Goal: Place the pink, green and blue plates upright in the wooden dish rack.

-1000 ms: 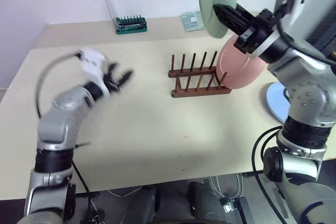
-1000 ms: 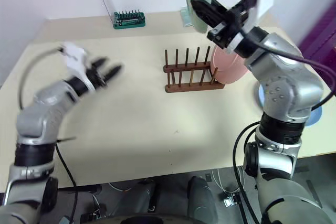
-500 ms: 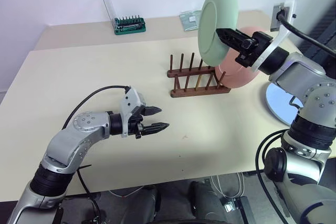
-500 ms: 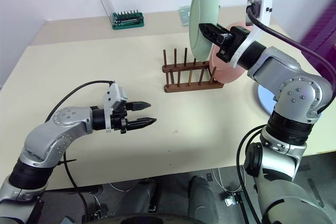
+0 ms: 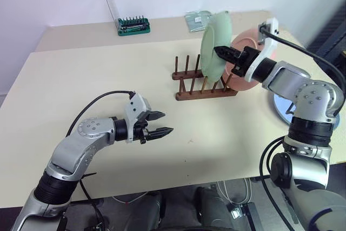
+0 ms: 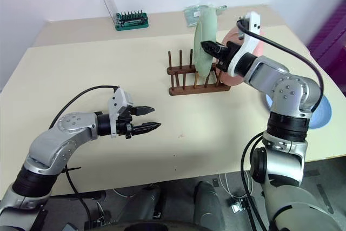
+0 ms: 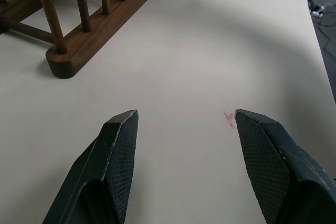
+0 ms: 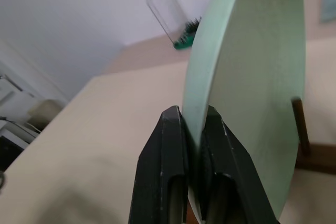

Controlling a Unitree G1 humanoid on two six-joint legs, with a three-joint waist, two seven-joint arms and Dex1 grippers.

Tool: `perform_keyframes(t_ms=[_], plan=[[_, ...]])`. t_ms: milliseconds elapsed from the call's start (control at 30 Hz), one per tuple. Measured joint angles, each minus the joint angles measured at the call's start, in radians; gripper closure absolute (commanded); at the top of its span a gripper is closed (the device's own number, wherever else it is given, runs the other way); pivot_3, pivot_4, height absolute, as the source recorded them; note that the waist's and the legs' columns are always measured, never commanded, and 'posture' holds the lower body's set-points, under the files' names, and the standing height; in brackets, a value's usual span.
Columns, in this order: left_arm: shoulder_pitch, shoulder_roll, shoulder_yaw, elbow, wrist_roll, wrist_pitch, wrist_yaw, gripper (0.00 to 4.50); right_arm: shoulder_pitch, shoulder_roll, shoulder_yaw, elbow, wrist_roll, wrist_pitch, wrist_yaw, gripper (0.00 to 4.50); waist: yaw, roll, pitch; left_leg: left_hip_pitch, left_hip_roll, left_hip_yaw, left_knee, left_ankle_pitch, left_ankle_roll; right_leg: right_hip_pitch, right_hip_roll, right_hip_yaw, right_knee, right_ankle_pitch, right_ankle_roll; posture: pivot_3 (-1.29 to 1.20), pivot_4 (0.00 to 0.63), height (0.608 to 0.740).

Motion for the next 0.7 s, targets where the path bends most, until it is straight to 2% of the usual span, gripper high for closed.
perform_keyframes(t_ms=[67,233,400,567,700], plan=[[0.000,0.000,0.000,0.000,0.003,-0.001,0.000,1.47,-0.010,0.000,0.013,0.017,-0.021,-0.017,0.004,3.43,0.000,0.000,0.000,0.000,0.000,0.000,0.000,0.000,0.000,0.000,0.000,0.000,0.000,0.000,0.000,0.00,0.150,0.740],[0.000,-0.002,0.000,0.000,0.012,-0.006,0.001,1.47,-0.017,-0.027,0.067,0.028,-0.084,-0.056,0.038,1.02,0.000,0.000,0.000,0.000,0.000,0.000,0.000,0.000,0.000,0.000,0.000,0.000,0.000,0.000,0.000,0.00,0.150,0.740],[0.001,-0.003,0.001,-0.001,0.012,-0.006,0.001,1.47,-0.013,-0.143,0.177,-0.069,-0.184,-0.124,0.128,1.02,0.000,0.000,0.000,0.000,0.000,0.000,0.000,0.000,0.000,0.000,0.000,0.000,0.000,0.000,0.000,0.00,0.150,0.740],[0.000,-0.009,0.001,-0.001,0.013,-0.007,-0.001,1.47,0.002,-0.192,0.182,-0.153,-0.204,-0.131,0.179,1.02,0.002,0.000,0.000,0.000,0.000,0.000,0.000,0.000,0.000,0.000,0.000,0.000,-0.001,0.000,0.000,0.00,0.150,0.740],[-0.010,-0.016,-0.007,0.008,0.019,-0.013,-0.003,1.47,0.062,-0.295,0.199,-0.217,-0.242,-0.134,0.225,1.02,0.011,0.000,0.000,-0.001,-0.001,0.000,0.001,0.000,0.001,0.000,0.000,-0.001,-0.001,0.000,0.000,0.00,0.150,0.740]])
